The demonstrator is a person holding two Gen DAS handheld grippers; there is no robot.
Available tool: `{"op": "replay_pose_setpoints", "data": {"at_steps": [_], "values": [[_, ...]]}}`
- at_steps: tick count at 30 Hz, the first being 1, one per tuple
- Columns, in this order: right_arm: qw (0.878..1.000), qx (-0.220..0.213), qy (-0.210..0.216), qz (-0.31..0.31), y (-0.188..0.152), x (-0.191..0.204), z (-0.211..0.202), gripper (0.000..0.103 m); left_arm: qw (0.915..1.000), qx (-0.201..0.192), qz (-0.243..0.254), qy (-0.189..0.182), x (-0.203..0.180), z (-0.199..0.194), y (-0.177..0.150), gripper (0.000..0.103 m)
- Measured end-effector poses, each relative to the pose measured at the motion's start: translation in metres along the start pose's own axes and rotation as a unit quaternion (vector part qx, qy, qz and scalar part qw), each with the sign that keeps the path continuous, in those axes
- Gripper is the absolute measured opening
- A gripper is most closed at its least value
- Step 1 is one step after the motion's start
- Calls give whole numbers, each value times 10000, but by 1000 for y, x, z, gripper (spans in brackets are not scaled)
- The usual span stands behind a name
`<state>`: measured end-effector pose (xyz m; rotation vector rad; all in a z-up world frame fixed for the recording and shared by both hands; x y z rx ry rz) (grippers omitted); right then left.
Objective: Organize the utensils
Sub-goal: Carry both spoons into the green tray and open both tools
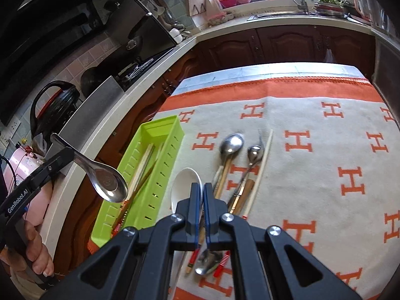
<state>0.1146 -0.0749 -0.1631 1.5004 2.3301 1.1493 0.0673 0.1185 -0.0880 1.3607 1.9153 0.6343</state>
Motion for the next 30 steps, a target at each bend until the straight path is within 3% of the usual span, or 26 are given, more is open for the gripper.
{"op": "replay_pose_setpoints", "data": {"at_steps": [3,7,10,13,17,19,24,30], "values": [[9997,82,169,-143,9,24,11,3,9997,168,-114,154,21,12,-4,0],[9988,264,338,-215,19,53,28,3,9972,669,-30,321,39,37,-22,0],[9983,377,383,-233,24,69,42,3,9933,1070,214,394,46,59,-39,0],[9982,453,315,-253,28,79,56,3,9916,1229,179,361,50,76,-48,1],[9982,520,123,-278,31,84,74,3,9917,1259,-169,207,61,86,-48,12],[9979,580,40,-269,32,84,82,3,9920,1218,-320,123,65,88,-45,24],[9971,687,-211,-269,34,84,102,3,9935,1057,-430,56,73,84,-35,26],[9961,749,-436,-161,41,81,118,9,9947,895,-491,85,81,76,-29,40]]}}
Point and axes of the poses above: each gripper's, at about its wrist camera, not at the fingertips, and z roughly the way its jaws point, x to its left, y to its top, the point moved 8 cm from there along z, roughly the way its jaws point, and after that the axes turned 15 degrees about -z, right-handed, at the moved point
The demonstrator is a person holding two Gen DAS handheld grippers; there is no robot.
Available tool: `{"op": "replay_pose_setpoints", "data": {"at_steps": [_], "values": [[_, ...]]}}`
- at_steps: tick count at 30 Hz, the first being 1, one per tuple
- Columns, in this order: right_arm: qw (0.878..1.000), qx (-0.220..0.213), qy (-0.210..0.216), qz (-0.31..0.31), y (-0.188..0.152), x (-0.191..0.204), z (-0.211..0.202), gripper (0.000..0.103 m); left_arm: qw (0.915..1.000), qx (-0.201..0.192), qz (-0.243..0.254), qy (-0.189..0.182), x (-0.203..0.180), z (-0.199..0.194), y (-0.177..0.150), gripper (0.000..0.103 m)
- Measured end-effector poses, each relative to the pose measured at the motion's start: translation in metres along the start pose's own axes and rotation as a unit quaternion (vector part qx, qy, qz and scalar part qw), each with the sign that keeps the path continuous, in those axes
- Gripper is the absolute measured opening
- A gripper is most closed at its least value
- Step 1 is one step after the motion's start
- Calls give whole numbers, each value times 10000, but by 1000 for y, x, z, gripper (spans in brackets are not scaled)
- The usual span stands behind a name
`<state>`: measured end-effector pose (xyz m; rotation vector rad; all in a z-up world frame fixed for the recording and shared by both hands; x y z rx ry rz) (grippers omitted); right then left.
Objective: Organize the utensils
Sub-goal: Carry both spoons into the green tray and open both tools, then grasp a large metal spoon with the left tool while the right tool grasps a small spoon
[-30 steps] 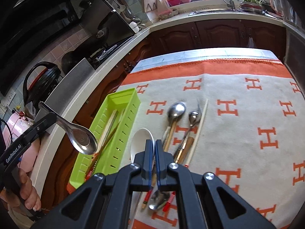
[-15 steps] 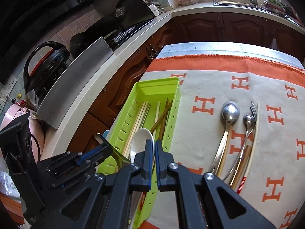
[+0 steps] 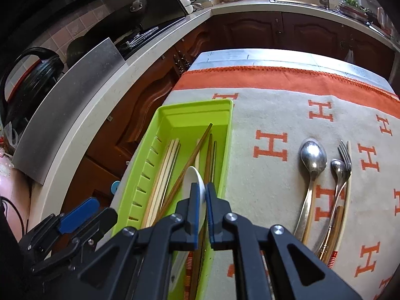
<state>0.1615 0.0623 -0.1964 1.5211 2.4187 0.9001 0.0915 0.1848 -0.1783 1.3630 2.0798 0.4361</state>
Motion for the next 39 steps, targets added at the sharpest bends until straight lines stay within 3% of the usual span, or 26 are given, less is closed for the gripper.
{"op": "replay_pose_setpoints", "data": {"at_steps": [11,16,20,31,39], "values": [[9997,-192,-116,-118,4,-5,-19,9,10000,-22,-33,-19,-1,-12,-4,49],[9997,-222,-37,26,-6,-21,-39,9,10000,-18,50,-35,-13,-18,-10,58],[9996,-226,-11,190,-19,-41,-56,9,9999,-9,116,-57,-24,-23,-14,59],[9976,-248,-213,606,-63,-100,-92,9,9978,225,555,-286,-79,-21,-38,60],[9964,-196,-171,803,-89,-125,-94,9,9924,512,1015,-471,-125,-11,-65,60]]}}
Point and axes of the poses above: each gripper's, at about its wrist camera, not at the fingertips, and z roughly the way its jaws point, x to its left, y to its top, the point moved 8 cm from there along z, roughly the way its jaws point, and after that the axes turned 15 degrees about -z, right-handed, at the moved point
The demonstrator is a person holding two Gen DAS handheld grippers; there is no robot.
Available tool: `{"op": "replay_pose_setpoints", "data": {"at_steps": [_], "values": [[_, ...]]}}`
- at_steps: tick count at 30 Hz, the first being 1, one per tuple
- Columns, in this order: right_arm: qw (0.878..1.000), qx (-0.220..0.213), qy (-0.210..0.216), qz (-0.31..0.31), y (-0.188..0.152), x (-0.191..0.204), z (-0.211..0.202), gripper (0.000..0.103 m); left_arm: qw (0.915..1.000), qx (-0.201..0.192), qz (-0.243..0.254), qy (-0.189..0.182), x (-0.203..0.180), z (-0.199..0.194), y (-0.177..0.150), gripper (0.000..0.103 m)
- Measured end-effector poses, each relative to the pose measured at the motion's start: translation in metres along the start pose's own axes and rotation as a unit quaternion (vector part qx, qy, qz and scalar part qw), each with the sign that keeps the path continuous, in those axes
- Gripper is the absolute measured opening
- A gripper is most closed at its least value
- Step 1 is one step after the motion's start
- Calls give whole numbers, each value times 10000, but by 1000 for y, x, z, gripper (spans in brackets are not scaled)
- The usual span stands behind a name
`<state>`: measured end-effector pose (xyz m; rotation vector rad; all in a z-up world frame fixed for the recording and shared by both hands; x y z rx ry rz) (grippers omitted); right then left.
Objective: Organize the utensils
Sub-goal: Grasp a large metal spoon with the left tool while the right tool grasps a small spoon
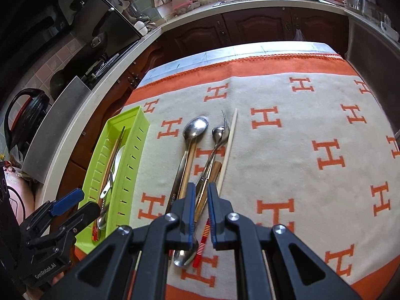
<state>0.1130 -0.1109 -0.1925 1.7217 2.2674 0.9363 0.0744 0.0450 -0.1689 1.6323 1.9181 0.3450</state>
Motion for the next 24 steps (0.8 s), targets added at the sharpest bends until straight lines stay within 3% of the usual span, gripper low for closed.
{"op": "replay_pose_setpoints", "data": {"at_steps": [11,20,24], "values": [[9994,174,253,170,-13,-20,20,10,9985,518,90,-168,-35,48,10,59],[9985,189,454,245,-11,-32,33,10,9963,855,-7,-110,-47,97,32,40],[9980,183,544,280,-10,-38,39,10,9943,1057,-136,-56,-47,119,39,26]]}}
Point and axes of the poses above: each gripper's, at about its wrist camera, not at the fingertips, and z roughly the way its jaws point, x to its left, y to its top, the point moved 8 cm from there along z, roughly the way its jaws point, and after that the axes turned 15 degrees about -z, right-handed, at the moved point
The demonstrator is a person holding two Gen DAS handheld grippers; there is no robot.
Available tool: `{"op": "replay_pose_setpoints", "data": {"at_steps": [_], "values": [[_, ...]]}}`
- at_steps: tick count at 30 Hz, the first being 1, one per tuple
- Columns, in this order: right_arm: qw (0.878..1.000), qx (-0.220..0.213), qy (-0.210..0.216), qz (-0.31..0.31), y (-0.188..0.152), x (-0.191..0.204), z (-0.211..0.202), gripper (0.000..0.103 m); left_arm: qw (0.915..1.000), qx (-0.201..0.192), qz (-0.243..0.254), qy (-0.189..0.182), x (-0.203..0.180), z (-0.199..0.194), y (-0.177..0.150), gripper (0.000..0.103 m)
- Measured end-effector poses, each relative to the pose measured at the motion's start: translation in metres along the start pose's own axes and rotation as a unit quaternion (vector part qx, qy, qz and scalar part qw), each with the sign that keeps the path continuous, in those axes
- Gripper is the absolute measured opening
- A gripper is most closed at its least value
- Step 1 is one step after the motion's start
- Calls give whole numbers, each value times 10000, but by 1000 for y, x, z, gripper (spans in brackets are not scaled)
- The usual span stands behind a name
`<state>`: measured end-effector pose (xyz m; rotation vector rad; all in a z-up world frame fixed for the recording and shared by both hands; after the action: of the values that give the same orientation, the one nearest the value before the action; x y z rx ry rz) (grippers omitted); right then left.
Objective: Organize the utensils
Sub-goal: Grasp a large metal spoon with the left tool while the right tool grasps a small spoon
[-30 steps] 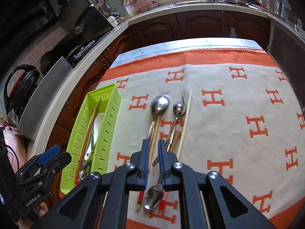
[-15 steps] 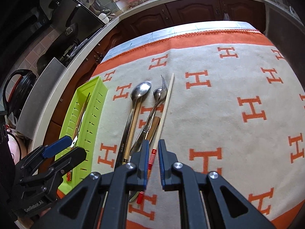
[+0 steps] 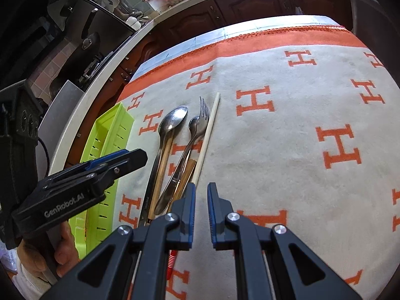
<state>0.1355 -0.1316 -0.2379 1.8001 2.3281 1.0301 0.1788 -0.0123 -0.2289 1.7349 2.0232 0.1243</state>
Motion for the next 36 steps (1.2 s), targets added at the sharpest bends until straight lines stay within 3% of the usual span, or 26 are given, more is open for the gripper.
{"op": "replay_pose_setpoints", "data": {"at_steps": [10,20,22,28,36], "values": [[9999,13,114,95,-1,-14,8,10,9986,407,-345,-26,4,35,15,16],[9997,12,205,159,-2,-20,12,10,9971,522,-523,-201,2,50,23,11],[9996,17,209,172,-2,-21,13,10,9970,477,-586,-183,4,50,24,7],[9998,25,163,116,0,-17,14,10,9989,100,-441,79,8,35,23,6],[9998,24,168,-62,8,-3,18,10,9987,110,-419,256,22,22,12,5]]}}
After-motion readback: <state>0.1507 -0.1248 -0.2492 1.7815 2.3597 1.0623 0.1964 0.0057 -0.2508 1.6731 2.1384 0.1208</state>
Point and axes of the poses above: each gripper's, at about its wrist camera, not at the fingertips, and z roughly the way its jaws point, x to its left, y to its top, the point moved 8 cm from there along z, roughly the way its jaws point, and after that the axes turned 15 degrees about -z, right-handed, at the moved point
